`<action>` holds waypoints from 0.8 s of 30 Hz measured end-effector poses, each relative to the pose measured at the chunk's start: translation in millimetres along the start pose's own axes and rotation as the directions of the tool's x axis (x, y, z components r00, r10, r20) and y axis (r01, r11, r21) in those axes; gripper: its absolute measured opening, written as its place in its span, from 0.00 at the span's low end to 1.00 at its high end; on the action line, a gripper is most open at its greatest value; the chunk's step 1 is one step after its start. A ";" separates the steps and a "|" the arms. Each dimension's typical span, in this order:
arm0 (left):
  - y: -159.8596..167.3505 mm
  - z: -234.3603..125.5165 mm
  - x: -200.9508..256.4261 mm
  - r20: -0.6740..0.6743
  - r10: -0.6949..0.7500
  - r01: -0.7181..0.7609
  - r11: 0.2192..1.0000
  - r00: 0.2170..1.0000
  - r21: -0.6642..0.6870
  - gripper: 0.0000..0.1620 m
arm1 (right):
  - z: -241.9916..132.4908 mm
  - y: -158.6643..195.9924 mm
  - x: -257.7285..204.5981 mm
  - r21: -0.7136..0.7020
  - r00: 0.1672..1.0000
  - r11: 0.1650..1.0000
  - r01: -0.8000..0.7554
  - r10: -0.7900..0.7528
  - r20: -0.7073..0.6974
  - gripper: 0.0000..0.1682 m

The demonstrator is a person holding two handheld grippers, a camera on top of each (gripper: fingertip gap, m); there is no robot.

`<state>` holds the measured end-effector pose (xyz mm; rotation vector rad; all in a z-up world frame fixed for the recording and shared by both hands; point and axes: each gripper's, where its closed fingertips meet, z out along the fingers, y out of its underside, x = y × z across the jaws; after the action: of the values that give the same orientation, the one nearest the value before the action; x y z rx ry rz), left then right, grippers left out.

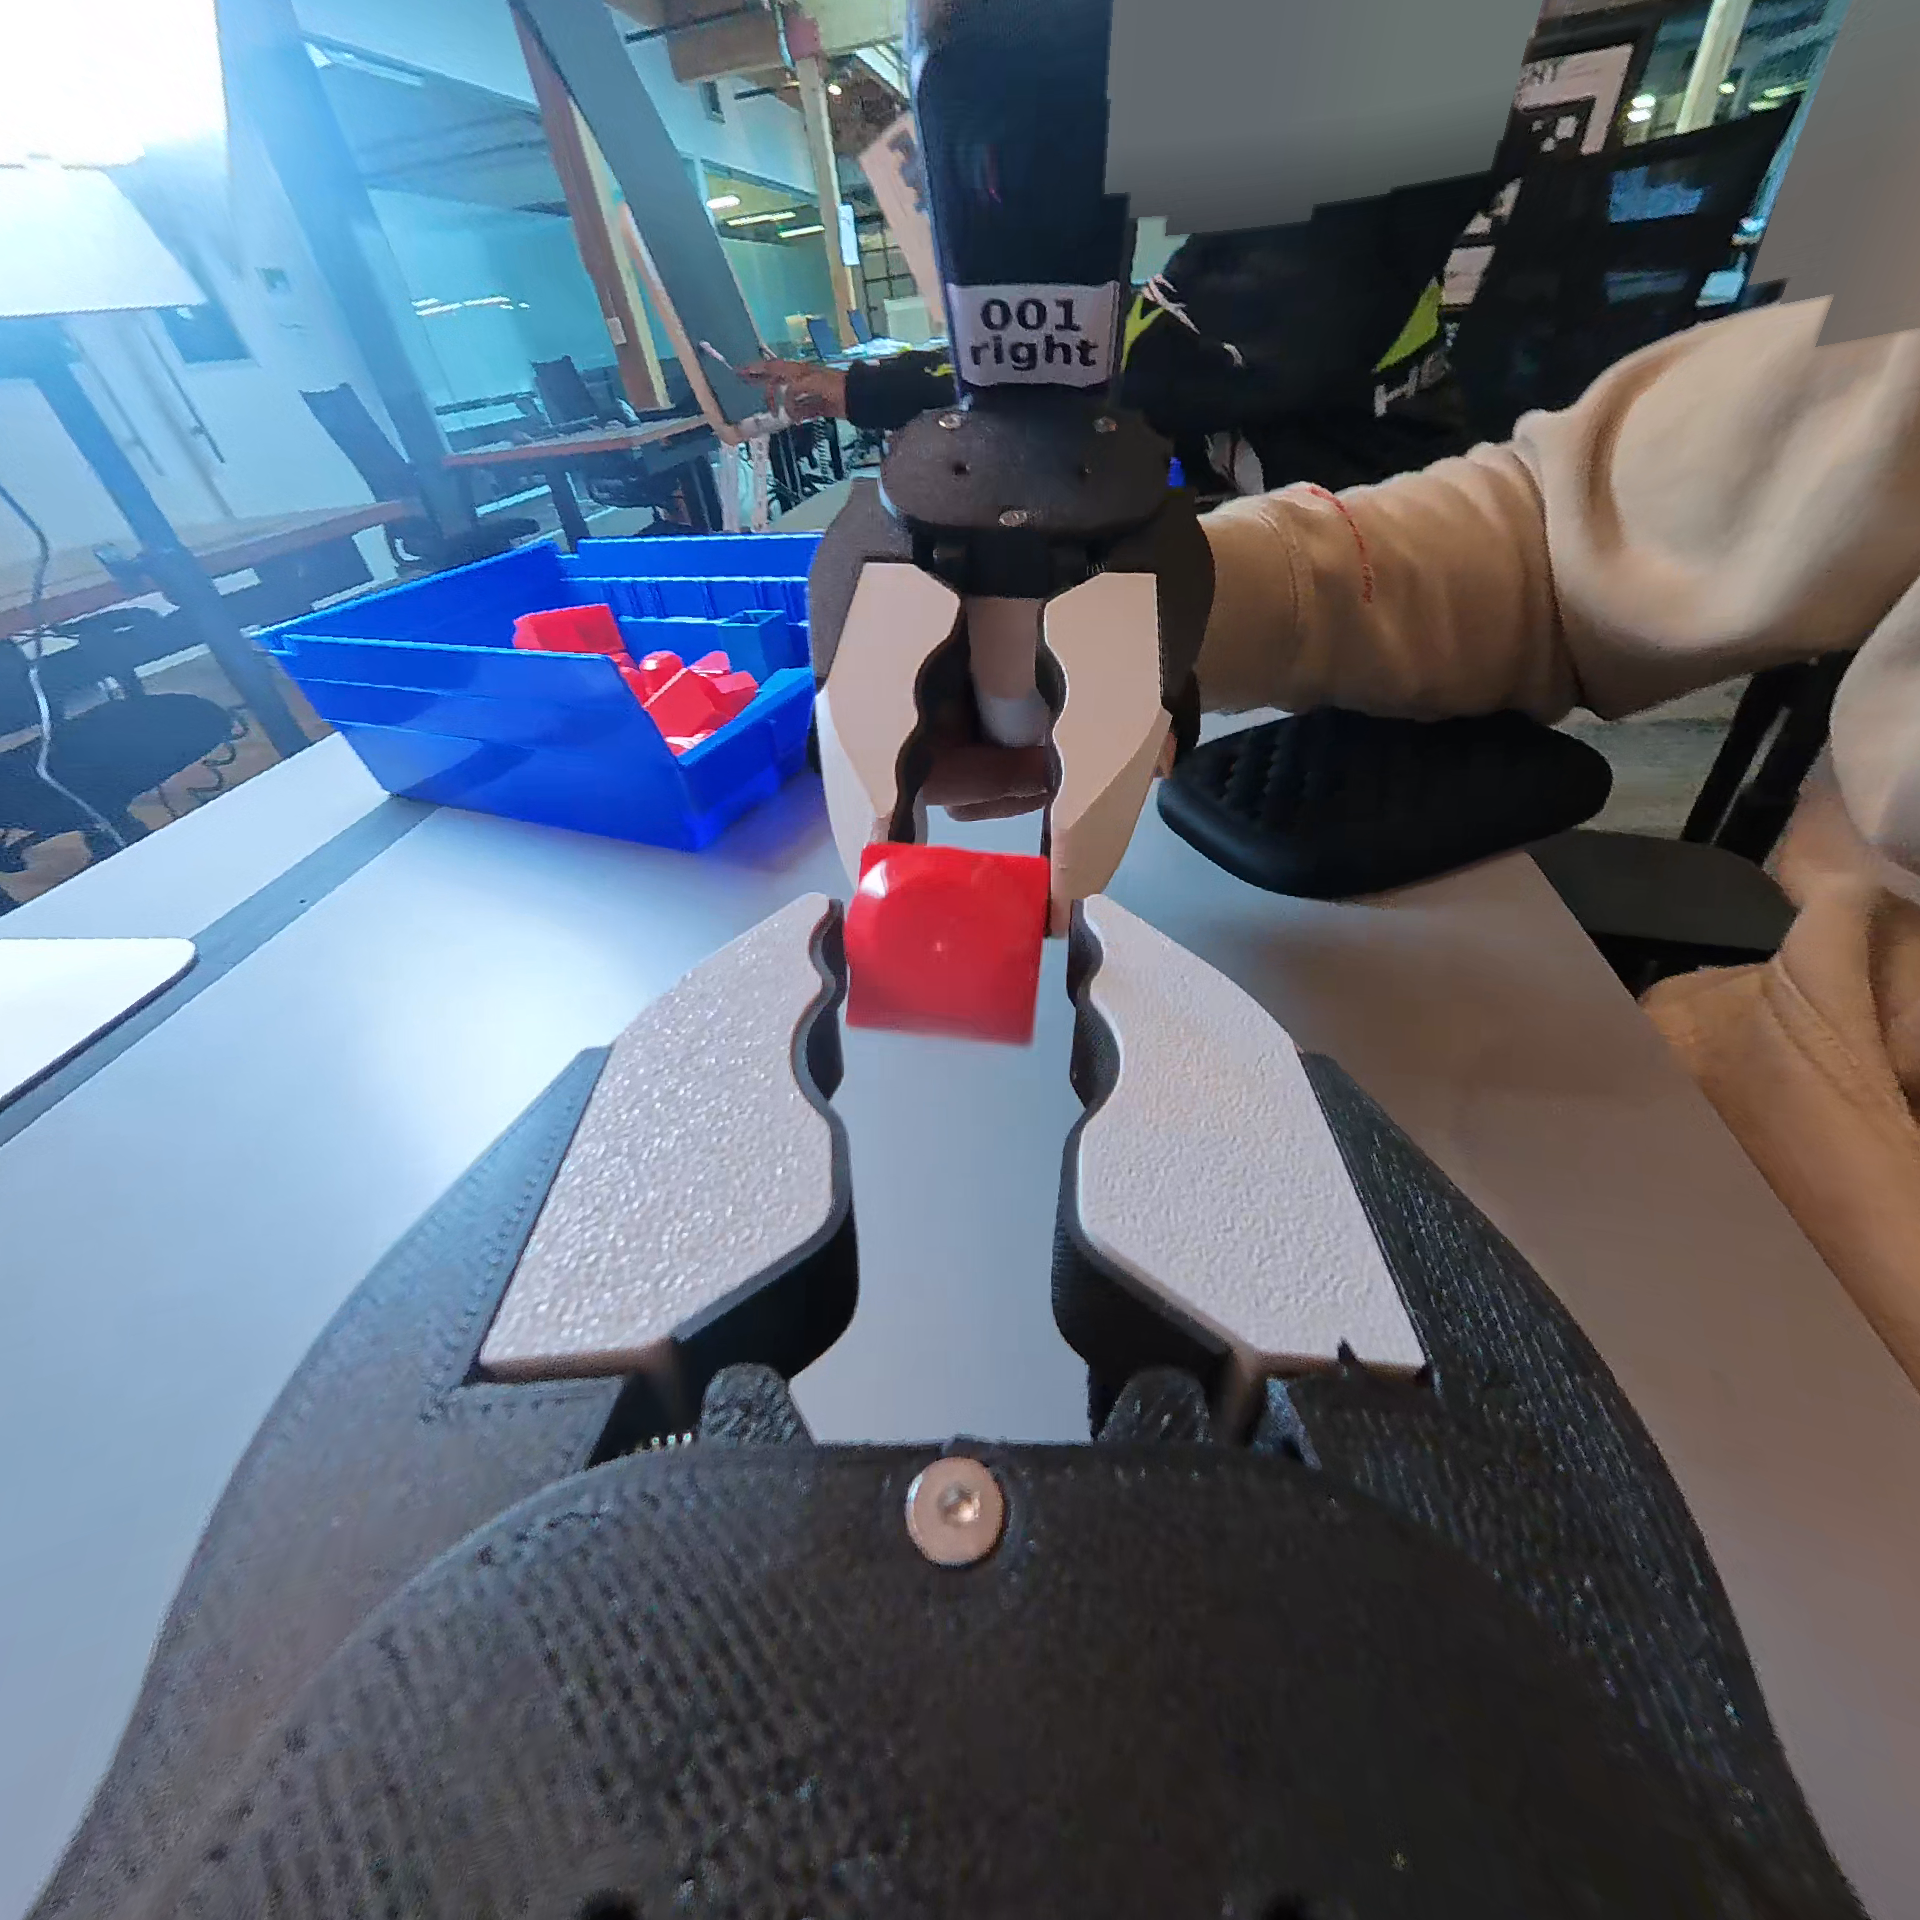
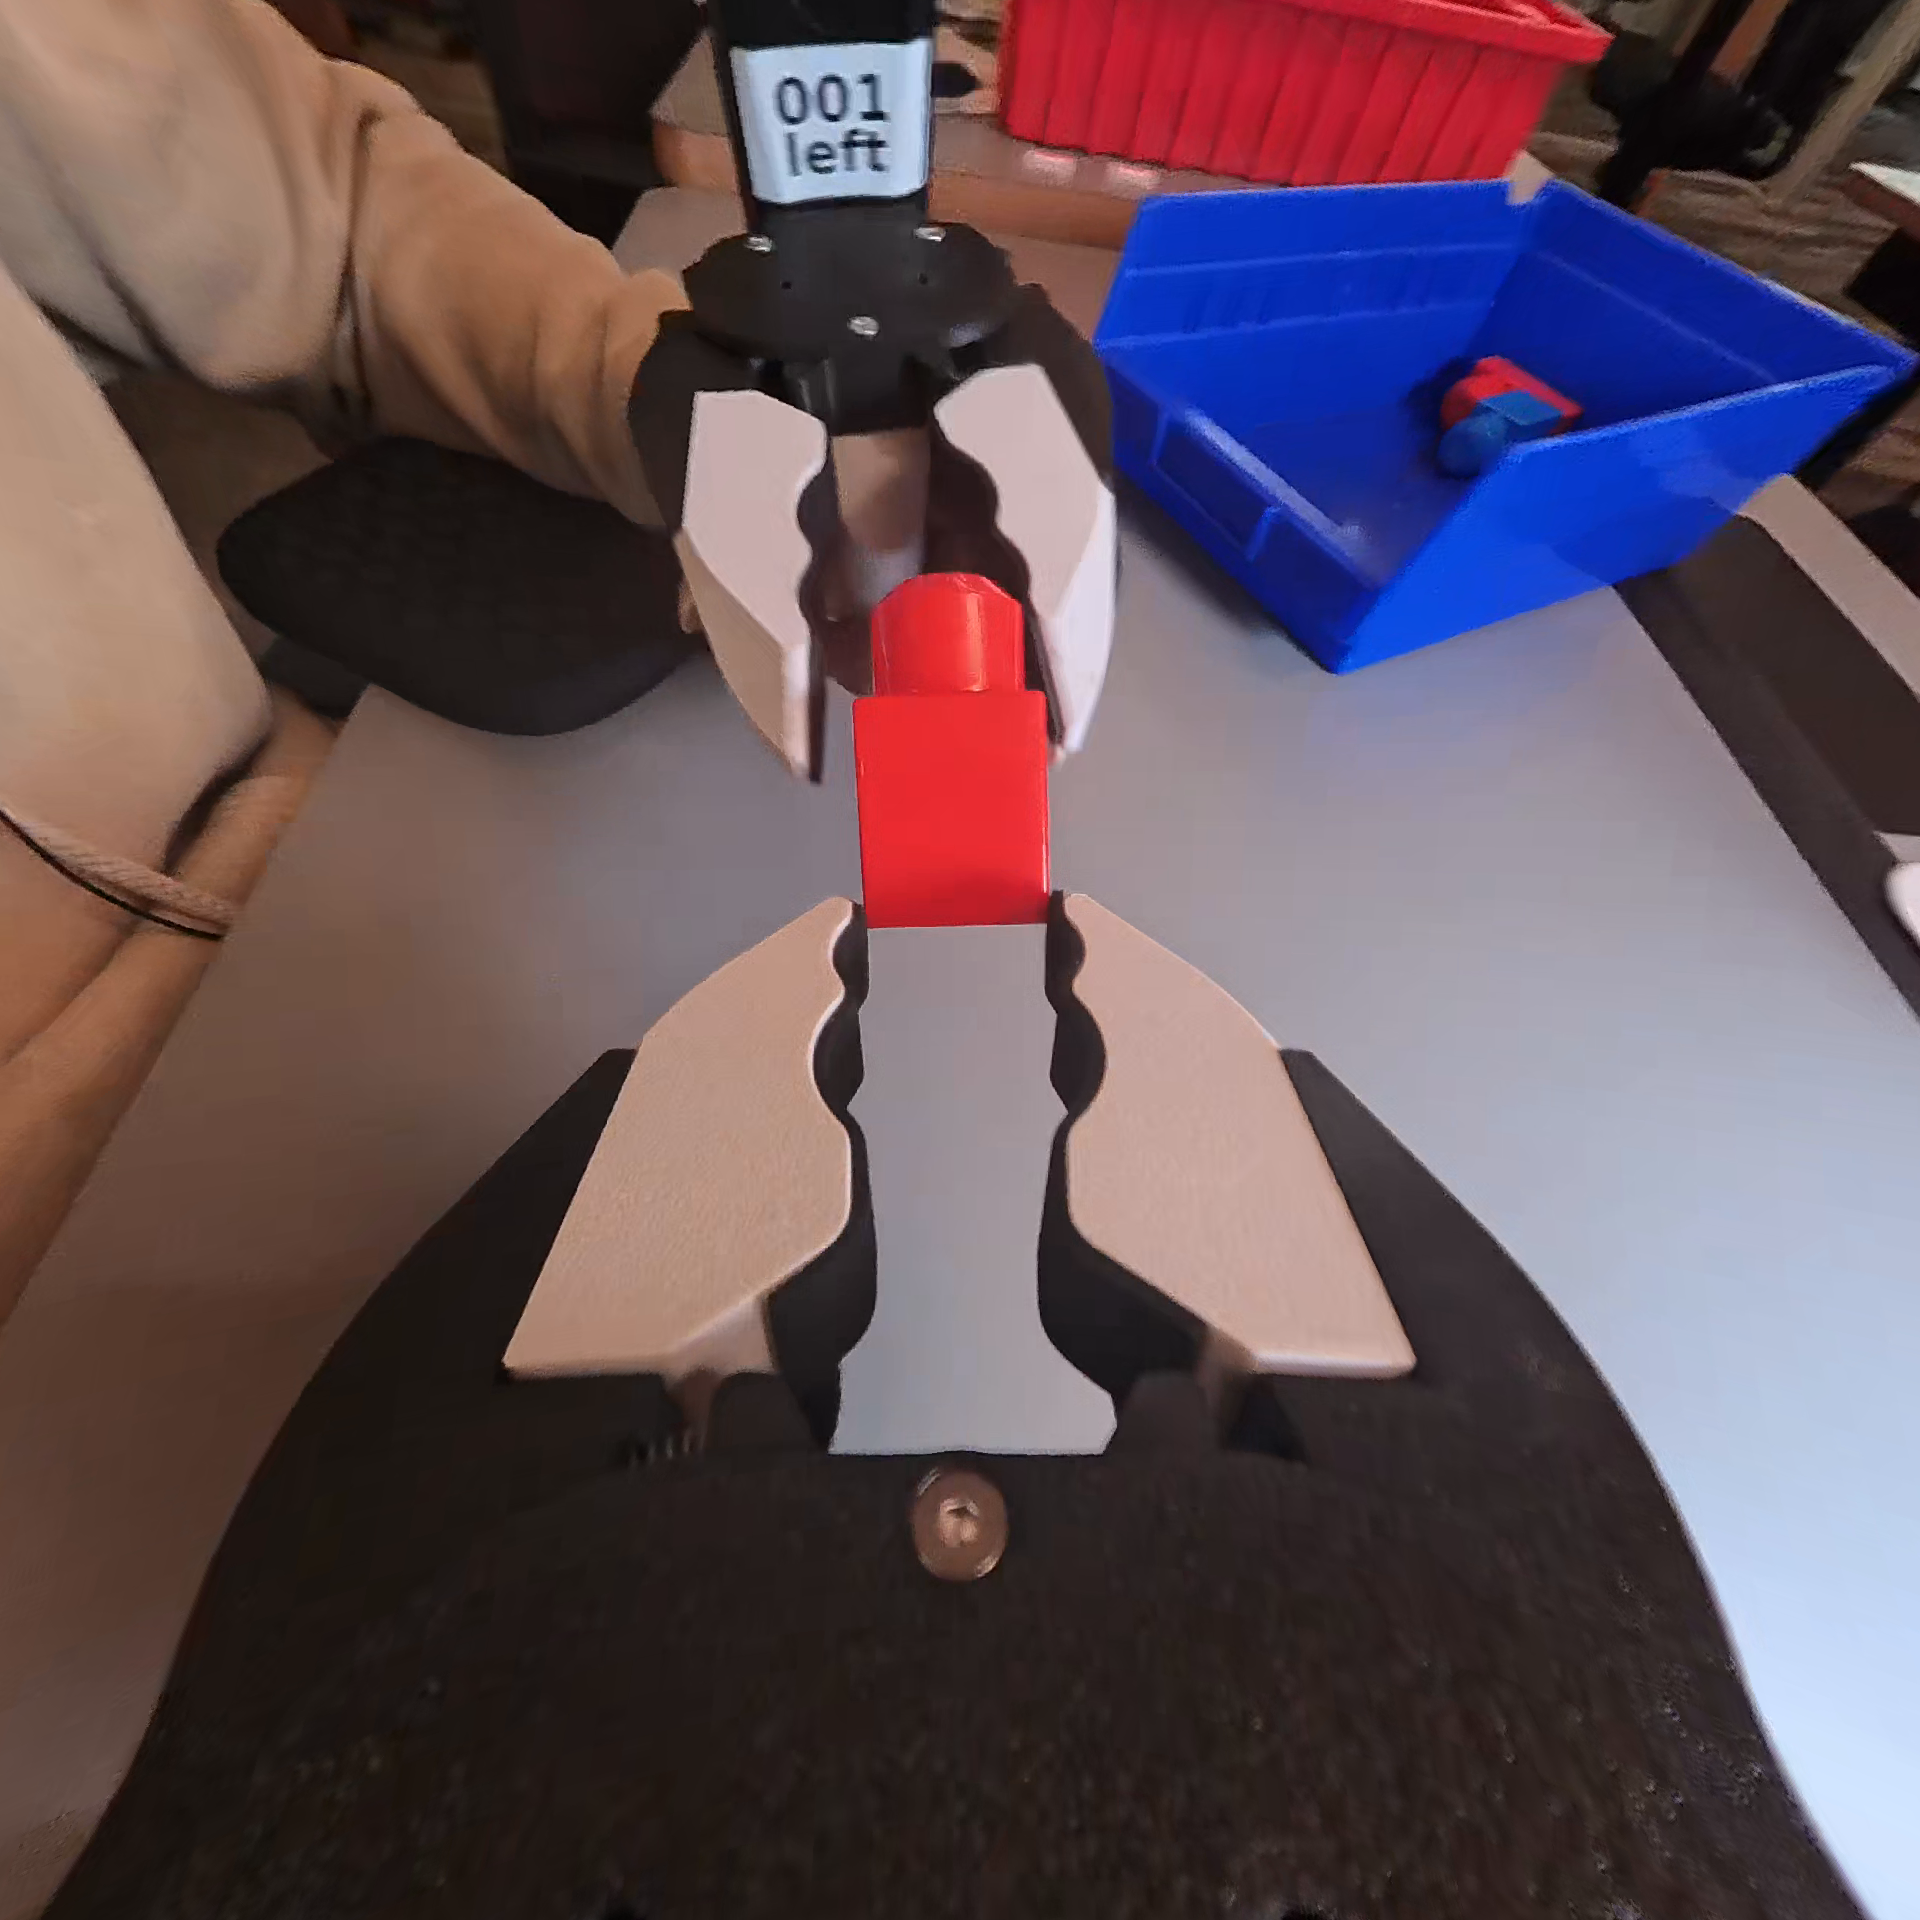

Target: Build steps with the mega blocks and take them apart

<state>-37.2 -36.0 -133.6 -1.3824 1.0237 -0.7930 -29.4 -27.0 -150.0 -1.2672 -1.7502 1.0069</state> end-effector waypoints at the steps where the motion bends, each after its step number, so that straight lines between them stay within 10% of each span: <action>1: -1.2 -1.5 -4.0 0.015 -0.010 0.010 1.000 1.000 0.007 0.27 | -6.6 1.1 7.1 0.006 1.000 1.000 -0.007 0.007 -0.029 0.20; 7: -5.1 -9.2 -24.1 0.095 -0.056 0.053 0.998 0.994 0.035 0.27 | -95.8 3.7 92.7 0.121 0.901 0.989 -0.081 0.124 -0.415 0.20; 13: -1.9 -8.5 -26.3 0.121 -0.034 0.033 0.999 0.992 0.012 0.25 | -213.6 83.9 165.6 0.056 0.511 0.958 -0.280 0.199 -0.836 0.19; 18: 0.7 -13.4 -41.8 0.177 -0.076 0.075 0.997 0.981 0.012 0.25 | -230.1 128.5 169.3 0.036 0.418 0.909 -0.414 0.225 -0.880 0.20; 24: -23.0 -54.5 -98.2 0.385 -0.056 0.052 0.998 0.921 0.020 0.27 | -231.1 95.2 165.5 0.085 0.440 0.944 -0.320 0.227 -0.869 0.21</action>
<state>-122.0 31.0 -95.3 -1.4902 0.6749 -0.5329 173.8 191.3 -119.7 -1.7438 -0.7738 0.2624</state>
